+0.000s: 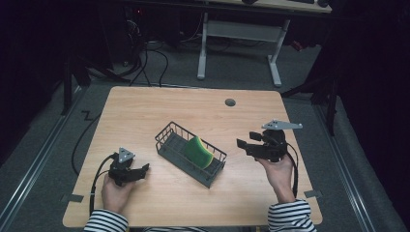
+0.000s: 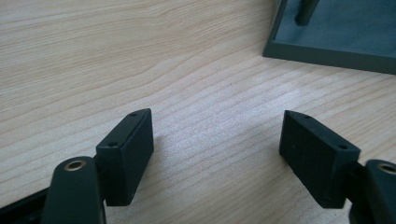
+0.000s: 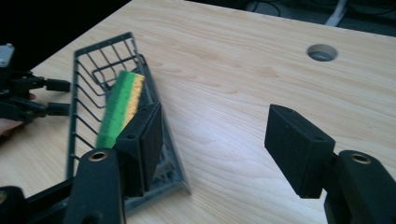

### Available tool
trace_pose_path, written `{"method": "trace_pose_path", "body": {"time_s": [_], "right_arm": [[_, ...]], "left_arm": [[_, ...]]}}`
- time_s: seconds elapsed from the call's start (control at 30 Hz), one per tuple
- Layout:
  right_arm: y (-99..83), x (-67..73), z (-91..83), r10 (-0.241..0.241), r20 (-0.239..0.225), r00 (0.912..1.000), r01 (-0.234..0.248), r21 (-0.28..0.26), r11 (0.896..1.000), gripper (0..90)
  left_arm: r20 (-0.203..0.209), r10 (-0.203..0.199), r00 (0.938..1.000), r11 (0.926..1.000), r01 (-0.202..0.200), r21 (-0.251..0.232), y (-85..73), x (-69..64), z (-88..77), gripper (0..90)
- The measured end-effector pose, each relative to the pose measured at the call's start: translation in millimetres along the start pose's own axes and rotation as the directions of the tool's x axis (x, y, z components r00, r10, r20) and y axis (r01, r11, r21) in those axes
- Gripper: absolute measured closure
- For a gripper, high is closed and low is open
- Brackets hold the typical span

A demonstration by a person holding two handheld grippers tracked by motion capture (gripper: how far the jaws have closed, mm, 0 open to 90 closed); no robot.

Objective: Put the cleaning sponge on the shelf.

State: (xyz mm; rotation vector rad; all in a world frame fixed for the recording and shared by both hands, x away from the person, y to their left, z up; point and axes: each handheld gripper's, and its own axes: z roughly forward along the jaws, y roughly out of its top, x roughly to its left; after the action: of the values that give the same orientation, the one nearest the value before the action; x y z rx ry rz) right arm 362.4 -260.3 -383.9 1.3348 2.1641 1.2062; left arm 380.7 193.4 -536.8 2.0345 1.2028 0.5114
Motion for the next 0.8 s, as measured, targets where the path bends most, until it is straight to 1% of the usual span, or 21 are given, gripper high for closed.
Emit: {"method": "trace_pose_path", "body": {"time_s": [0.1,0.2,0.3,0.4,0.53,0.63,0.8], "right_arm": [[-7.4,-8.9,-6.7,0.027,0.005,0.9996,-0.027,-0.017,0.999,37.2],[-13.8,-16.0,-11.3,0.041,0.015,0.999,-0.041,-0.022,0.999,37.2],[-21.1,-23.4,-17.2,0.067,0.018,0.9976,-0.067,-0.037,0.997,37.3],[-29.0,-30.2,-22.2,0.082,0.026,0.9963,-0.08,-0.049,0.996,37.3],[-42.1,-40.2,-26.8,0.108,0.054,0.9927,-0.104,-0.071,0.992,37.9],[-52.0,-47.2,-30.2,0.135,0.057,0.9892,-0.13,-0.089,0.988,38.2],[-64.4,-52.0,-29.9,0.142,0.071,0.9874,-0.136,-0.082,0.987,38.2]], "left_arm": [[0.0,0.0,1.0,1.0,0.0,0.0,0.0,0.0,0.0,26.7],[0.0,0.0,1.0,1.0,0.0,0.0,0.0,0.0,0.0,26.7],[0.0,0.0,1.0,1.0,0.0,0.0,0.0,0.0,0.0,26.7],[0.0,0.0,1.0,1.0,0.0,0.0,0.0,-0.1,0.0,26.7],[0.0,0.0,1.0,1.0,0.0,0.0,0.0,0.0,0.0,26.7],[-0.001,0.0,1.0,1.0,0.0,0.0,0.0,-0.1,0.0,26.7],[-0.001,0.0,1.0,1.0,0.0,0.0,0.0,-0.1,0.0,26.7]]}}
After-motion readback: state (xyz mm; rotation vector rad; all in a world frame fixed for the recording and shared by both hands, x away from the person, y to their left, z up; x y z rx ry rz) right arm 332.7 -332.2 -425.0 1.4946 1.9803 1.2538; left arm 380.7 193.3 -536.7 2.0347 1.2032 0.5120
